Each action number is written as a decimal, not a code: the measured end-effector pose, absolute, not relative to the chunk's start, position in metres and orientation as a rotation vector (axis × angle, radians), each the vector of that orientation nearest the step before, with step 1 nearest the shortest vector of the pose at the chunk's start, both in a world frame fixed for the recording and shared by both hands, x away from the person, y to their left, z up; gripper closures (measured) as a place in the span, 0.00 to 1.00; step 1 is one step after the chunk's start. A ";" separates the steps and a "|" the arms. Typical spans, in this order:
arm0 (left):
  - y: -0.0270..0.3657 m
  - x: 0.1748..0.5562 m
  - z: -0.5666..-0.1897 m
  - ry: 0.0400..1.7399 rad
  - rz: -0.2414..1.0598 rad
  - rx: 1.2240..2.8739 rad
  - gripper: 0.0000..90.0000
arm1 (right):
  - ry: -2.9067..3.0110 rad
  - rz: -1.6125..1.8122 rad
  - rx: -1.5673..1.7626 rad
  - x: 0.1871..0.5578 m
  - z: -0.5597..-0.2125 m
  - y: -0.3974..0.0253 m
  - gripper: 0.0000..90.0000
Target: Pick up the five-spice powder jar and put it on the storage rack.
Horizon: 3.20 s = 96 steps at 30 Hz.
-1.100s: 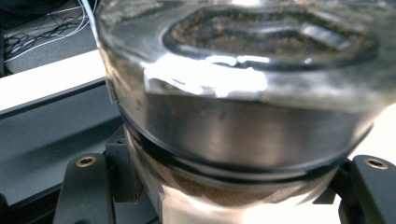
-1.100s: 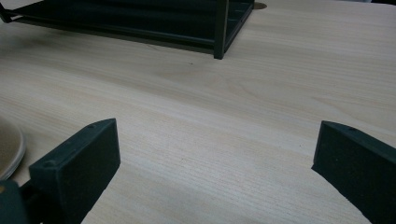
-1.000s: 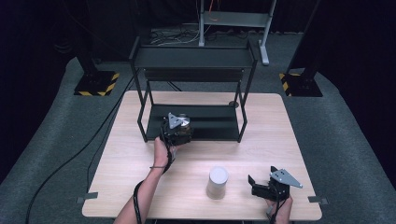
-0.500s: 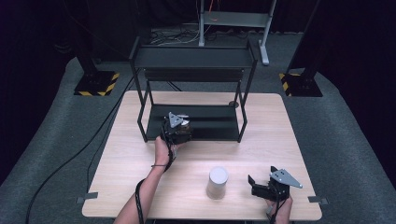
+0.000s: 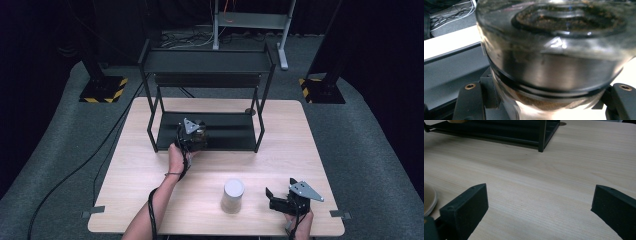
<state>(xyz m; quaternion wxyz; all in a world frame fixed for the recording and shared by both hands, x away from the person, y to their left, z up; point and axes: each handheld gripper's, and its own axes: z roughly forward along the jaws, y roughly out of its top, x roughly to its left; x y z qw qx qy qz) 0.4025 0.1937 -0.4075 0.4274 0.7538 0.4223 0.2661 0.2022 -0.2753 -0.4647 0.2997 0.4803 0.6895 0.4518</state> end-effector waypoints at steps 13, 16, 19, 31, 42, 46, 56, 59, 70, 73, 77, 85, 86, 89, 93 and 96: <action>0.191 0.411 -0.413 1.072 0.660 1.890 0.35 | 1.833 1.200 1.271 0.202 -0.465 -0.276 0.00; 0.190 0.412 -0.414 1.076 0.663 1.892 0.35 | 1.834 1.200 1.270 0.202 -0.465 -0.275 0.00; 0.189 0.414 -0.415 1.081 0.660 1.890 0.35 | 1.834 1.200 1.269 0.202 -0.465 -0.275 0.00; 0.188 0.422 -0.421 1.097 0.673 1.883 0.35 | 1.836 1.198 1.269 0.202 -0.465 -0.275 0.00; 0.190 0.428 -0.423 1.118 0.666 1.875 0.35 | 1.837 1.198 1.267 0.203 -0.465 -0.275 0.00; 0.187 0.431 -0.423 1.121 0.659 1.876 0.35 | 1.839 1.198 1.268 0.203 -0.464 -0.275 0.00; 0.185 0.437 -0.425 1.136 0.648 1.881 0.35 | 1.838 1.200 1.268 0.203 -0.465 -0.276 0.00; 0.186 0.438 -0.428 1.147 0.645 1.867 0.35 | 1.839 1.201 1.269 0.203 -0.465 -0.276 0.00; 0.190 0.436 -0.437 1.146 0.629 1.822 0.35 | 1.836 1.198 1.269 0.203 -0.465 -0.275 0.00; 0.188 0.436 -0.438 1.150 0.634 1.817 0.35 | 1.835 1.201 1.268 0.202 -0.465 -0.276 0.00; 0.188 0.436 -0.438 1.149 0.636 1.818 0.35 | 1.835 1.201 1.267 0.202 -0.465 -0.276 0.00; 0.187 0.435 -0.437 1.152 0.643 1.820 0.34 | 1.837 1.202 1.268 0.203 -0.465 -0.276 0.00; 0.187 0.435 -0.437 1.152 0.643 1.822 0.34 | 1.837 1.203 1.268 0.203 -0.465 -0.276 0.00; 0.187 0.435 -0.436 1.143 0.649 1.832 0.34 | 1.837 1.203 1.268 0.203 -0.465 -0.276 0.00; 0.187 0.435 -0.433 1.137 0.649 1.840 0.33 | 1.838 1.202 1.268 0.203 -0.465 -0.276 0.00; 0.184 0.436 -0.426 1.179 0.634 1.849 0.24 | 1.839 1.202 1.269 0.203 -0.465 -0.276 0.00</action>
